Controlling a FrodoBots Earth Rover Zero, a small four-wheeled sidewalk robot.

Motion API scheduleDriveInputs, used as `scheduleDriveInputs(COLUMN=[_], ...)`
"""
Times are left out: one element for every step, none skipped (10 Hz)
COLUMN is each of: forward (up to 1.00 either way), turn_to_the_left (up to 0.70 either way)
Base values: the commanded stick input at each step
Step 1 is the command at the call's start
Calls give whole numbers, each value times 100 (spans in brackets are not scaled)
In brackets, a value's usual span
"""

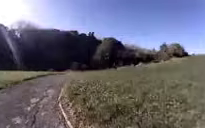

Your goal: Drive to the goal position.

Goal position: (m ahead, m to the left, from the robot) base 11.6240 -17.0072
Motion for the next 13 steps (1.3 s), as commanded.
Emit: scheduleDriveInputs(forward=[-70, -70, -70, -70, -70, -70, -70, -70, -70, -70, -70, -70, -70], turn_to_the_left=[35, 35, 35, 35, 35, 35, 35, 35, 35, 35, 35, 35, 35])
